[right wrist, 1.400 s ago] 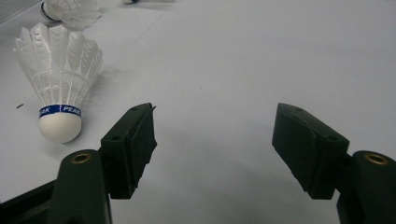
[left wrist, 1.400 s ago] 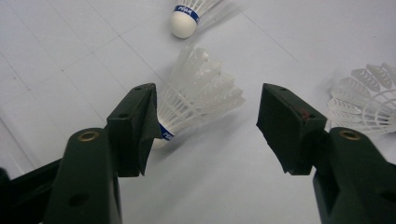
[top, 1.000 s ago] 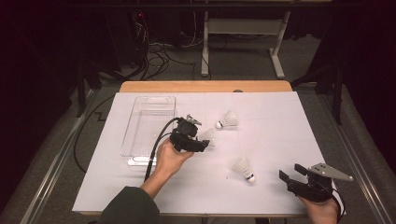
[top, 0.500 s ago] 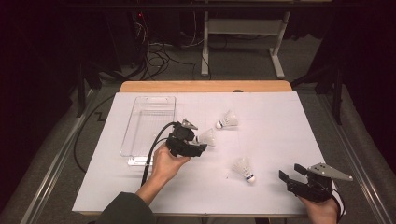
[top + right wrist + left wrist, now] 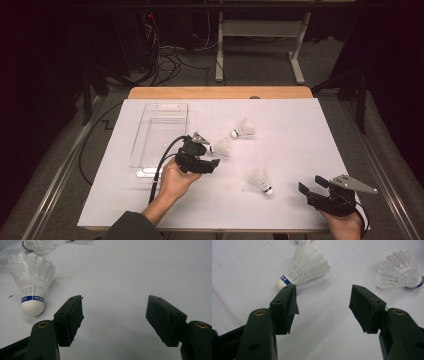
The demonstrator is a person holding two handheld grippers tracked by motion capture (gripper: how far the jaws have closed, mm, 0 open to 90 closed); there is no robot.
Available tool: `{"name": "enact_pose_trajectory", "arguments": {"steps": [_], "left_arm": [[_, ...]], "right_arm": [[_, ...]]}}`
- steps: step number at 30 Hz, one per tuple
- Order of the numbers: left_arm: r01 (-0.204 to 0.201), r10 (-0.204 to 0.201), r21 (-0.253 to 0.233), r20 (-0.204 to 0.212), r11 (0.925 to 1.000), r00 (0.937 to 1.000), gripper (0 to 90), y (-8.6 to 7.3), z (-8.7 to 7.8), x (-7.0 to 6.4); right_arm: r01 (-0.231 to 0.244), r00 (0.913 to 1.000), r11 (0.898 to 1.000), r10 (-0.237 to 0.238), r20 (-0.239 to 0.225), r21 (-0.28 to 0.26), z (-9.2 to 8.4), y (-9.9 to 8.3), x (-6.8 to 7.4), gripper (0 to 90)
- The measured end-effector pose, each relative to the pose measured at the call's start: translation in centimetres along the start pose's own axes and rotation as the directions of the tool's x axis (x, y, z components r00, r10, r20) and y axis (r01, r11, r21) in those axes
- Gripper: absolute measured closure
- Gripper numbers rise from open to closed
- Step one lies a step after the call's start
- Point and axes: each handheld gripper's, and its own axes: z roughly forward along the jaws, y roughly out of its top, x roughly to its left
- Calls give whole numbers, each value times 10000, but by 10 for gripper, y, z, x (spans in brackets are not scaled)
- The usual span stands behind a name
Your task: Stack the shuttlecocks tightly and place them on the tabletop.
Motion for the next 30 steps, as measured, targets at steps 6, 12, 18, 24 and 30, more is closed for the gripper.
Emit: {"name": "enact_pose_trajectory", "arguments": {"steps": [6, 12, 18, 24, 30], "left_arm": [[-23, 23, 18, 61, 10000, 10000, 391, -5, -1, -2], [-9, 9, -24, 111, 10000, 9999, 391, -10, -3, -3], [25, -22, -138, 199, 9999, 9998, 391, -15, -6, -4], [58, -54, -188, 193, 9998, 9998, 393, -21, -10, -4], [64, -59, -333, 155, 9994, 9999, 397, -30, -15, -4]], "right_arm": [[-4, 10000, 10000, 4, -3, -7, 0, 0, 0, 306], [13, 10000, 10000, -13, -11, 9, 0, 0, 0, 306], [11, 10000, 10000, -11, -5, 10, 0, 0, 0, 306], [18, 10000, 10000, -18, 3, 12, 0, 0, 0, 306], [19, 10000, 10000, -19, 5, 16, 0, 0, 0, 306]]}}
